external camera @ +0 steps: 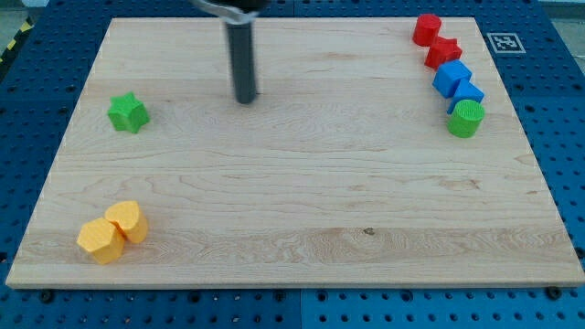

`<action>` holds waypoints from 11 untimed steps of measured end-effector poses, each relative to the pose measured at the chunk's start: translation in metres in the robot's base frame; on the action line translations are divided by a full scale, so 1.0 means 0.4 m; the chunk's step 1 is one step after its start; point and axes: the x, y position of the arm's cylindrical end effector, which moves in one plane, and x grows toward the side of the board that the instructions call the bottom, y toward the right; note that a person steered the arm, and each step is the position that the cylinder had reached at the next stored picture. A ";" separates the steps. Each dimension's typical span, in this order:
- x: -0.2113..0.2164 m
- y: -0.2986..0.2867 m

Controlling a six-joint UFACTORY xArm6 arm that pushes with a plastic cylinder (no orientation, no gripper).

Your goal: Slide the green star towards the right side of the board

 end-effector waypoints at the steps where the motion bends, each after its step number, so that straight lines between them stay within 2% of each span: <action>1: -0.040 -0.209; 2: -0.065 -0.379; 3: -0.007 -0.438; 5: 0.060 -0.436; 6: 0.091 -0.377; 9: 0.132 -0.070; 11: 0.226 0.166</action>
